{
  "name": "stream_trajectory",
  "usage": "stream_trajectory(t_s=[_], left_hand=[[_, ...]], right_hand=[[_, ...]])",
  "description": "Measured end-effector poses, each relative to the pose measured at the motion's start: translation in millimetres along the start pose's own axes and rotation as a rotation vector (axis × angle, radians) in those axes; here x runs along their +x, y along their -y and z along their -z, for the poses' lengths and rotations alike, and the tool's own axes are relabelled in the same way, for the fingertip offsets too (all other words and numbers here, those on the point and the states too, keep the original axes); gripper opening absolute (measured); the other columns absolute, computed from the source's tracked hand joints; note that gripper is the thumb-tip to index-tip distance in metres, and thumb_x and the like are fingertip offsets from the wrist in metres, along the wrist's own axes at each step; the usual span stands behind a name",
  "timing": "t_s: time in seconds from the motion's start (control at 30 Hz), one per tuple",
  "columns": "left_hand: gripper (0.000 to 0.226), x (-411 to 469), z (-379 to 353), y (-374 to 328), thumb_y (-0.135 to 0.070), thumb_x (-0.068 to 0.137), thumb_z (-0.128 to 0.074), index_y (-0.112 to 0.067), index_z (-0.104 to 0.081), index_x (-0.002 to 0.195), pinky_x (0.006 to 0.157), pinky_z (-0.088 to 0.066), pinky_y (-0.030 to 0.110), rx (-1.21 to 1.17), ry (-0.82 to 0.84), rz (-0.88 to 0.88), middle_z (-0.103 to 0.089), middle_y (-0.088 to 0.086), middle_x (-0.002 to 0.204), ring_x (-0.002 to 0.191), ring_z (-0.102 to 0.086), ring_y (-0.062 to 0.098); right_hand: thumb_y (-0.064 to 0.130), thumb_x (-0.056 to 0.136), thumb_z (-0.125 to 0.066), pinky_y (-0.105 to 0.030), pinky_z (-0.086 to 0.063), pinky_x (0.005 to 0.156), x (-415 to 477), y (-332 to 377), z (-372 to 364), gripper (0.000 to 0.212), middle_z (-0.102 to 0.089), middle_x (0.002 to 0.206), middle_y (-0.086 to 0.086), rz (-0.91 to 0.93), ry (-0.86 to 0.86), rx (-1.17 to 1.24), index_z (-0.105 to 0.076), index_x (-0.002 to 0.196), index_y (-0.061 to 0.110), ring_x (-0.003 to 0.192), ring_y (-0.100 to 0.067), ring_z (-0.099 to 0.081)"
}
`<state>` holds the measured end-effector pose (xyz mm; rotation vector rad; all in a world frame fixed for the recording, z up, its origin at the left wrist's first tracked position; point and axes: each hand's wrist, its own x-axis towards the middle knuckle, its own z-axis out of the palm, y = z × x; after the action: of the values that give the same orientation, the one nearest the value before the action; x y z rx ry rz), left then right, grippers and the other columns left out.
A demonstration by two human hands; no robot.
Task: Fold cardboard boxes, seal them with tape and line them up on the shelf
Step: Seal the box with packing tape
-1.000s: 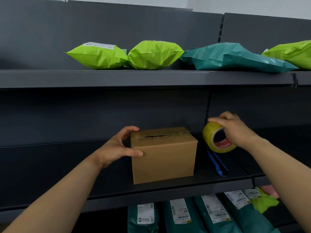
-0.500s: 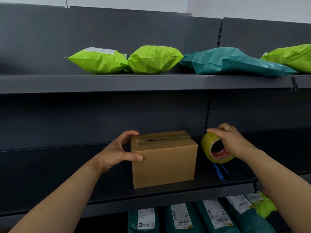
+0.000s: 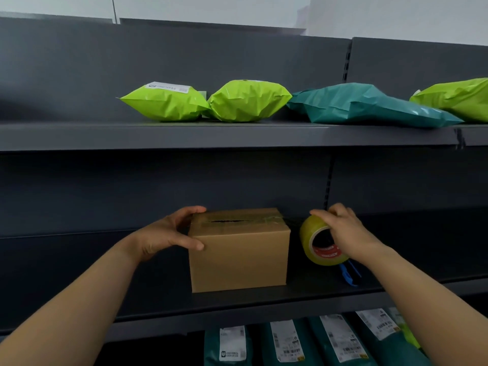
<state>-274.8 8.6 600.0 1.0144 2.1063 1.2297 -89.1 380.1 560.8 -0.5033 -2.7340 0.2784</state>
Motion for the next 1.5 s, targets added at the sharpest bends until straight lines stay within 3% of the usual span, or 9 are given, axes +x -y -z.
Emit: stream_trajectory(t_s=[0.17, 0.27, 0.4, 0.57, 0.73, 0.9, 1.1, 1.27, 1.5], left_hand=[[0.103, -7.0, -0.1, -4.6, -0.040, 0.049, -0.087, -0.048, -0.039, 0.140, 0.116, -0.028, 0.035, 0.054, 0.012, 0.069, -0.040, -0.010, 0.143, 0.135, -0.037, 0.015], [0.105, -10.6, -12.6, -19.5, -0.055, 0.061, -0.084, -0.043, -0.028, 0.149, 0.119, -0.021, 0.038, 0.204, -0.051, 0.103, -0.017, -0.009, 0.158, 0.145, -0.020, 0.020], [0.085, -7.5, -49.5, -43.2, -0.073, 0.088, -0.036, -0.026, -0.016, 0.156, 0.122, 0.002, 0.040, 0.820, -0.298, -0.014, 0.000, -0.006, 0.164, 0.151, 0.004, 0.015], [0.083, 0.1, -81.9, -40.1, -0.066, 0.095, -0.006, -0.010, -0.010, 0.156, 0.123, -0.006, 0.037, 1.110, -0.314, 0.099, -0.010, 0.007, 0.164, 0.151, -0.006, 0.022], [0.078, -4.0, -77.0, -39.3, -0.065, 0.096, -0.010, -0.015, -0.019, 0.155, 0.120, -0.013, 0.032, 1.110, -0.326, 0.055, -0.016, 0.004, 0.163, 0.150, -0.014, 0.020], [0.076, -4.8, -76.4, -39.7, -0.064, 0.096, -0.012, -0.017, -0.021, 0.155, 0.120, -0.015, 0.033, 1.110, -0.328, 0.057, -0.017, 0.003, 0.163, 0.150, -0.016, 0.021], [0.073, -2.6, -78.2, -34.1, -0.061, 0.097, -0.014, -0.017, -0.020, 0.155, 0.121, -0.015, 0.031, 1.123, -0.350, -0.009, -0.018, 0.000, 0.163, 0.149, -0.016, 0.016], [0.071, -4.6, -72.3, -32.7, -0.059, 0.099, -0.026, -0.019, -0.016, 0.156, 0.120, -0.015, 0.030, 1.117, -0.302, -0.054, -0.017, 0.000, 0.163, 0.149, -0.017, 0.015], [0.067, -6.1, -72.5, -34.5, -0.054, 0.100, -0.032, -0.020, -0.016, 0.156, 0.119, -0.017, 0.029, 1.113, -0.303, -0.028, -0.017, -0.001, 0.163, 0.148, -0.019, 0.015]], right_hand=[[-0.006, 0.091, -0.035, -0.042, -0.037, 0.106, 0.9, 11.2, -8.9, 0.076, -0.028, 0.133, -0.004, -0.013, 0.011, -0.044, -0.025, 0.147, 0.043, 0.122, -0.027, -0.031], [-0.005, 0.092, -0.035, -0.042, -0.037, 0.106, 0.3, 12.2, -11.9, 0.073, -0.030, 0.132, -0.004, -0.033, 0.017, -0.030, -0.027, 0.147, 0.043, 0.122, -0.026, -0.031], [-0.004, 0.093, -0.036, -0.041, -0.037, 0.105, -0.1, 17.0, -14.1, 0.070, -0.032, 0.131, -0.005, -0.022, 0.014, -0.034, -0.029, 0.147, 0.041, 0.122, -0.026, -0.031], [-0.001, 0.095, -0.036, -0.041, -0.036, 0.105, -1.9, 20.2, -14.1, 0.066, -0.032, 0.130, -0.006, -0.045, 0.010, -0.011, -0.030, 0.147, 0.040, 0.120, -0.027, -0.031], [0.005, 0.095, -0.039, -0.039, -0.034, 0.106, -8.3, 31.3, -12.0, 0.063, -0.032, 0.134, -0.008, -0.041, 0.048, -0.008, -0.027, 0.149, 0.036, 0.121, -0.027, -0.031], [0.029, 0.095, -0.047, -0.043, -0.025, 0.113, -16.2, 42.9, 6.3, 0.070, -0.024, 0.150, -0.008, -0.053, 0.177, -0.074, -0.007, 0.153, 0.037, 0.135, -0.030, -0.028], [0.028, 0.101, -0.022, -0.030, 0.006, 0.120, -21.7, 96.0, 20.5, 0.060, 0.006, 0.163, -0.001, 0.122, 0.113, -0.006, 0.005, 0.155, 0.024, 0.149, -0.014, 0.008], [0.032, 0.102, -0.019, -0.022, 0.004, 0.116, -19.1, 186.2, 16.1, 0.057, 0.002, 0.163, 0.002, 0.376, 0.174, -0.001, -0.005, 0.155, 0.018, 0.148, -0.008, 0.003], [0.039, 0.101, -0.020, -0.027, -0.015, 0.116, -17.7, 193.5, -1.1, 0.058, -0.012, 0.162, 0.003, 0.356, 0.222, -0.108, -0.014, 0.155, 0.019, 0.147, -0.010, -0.014]])
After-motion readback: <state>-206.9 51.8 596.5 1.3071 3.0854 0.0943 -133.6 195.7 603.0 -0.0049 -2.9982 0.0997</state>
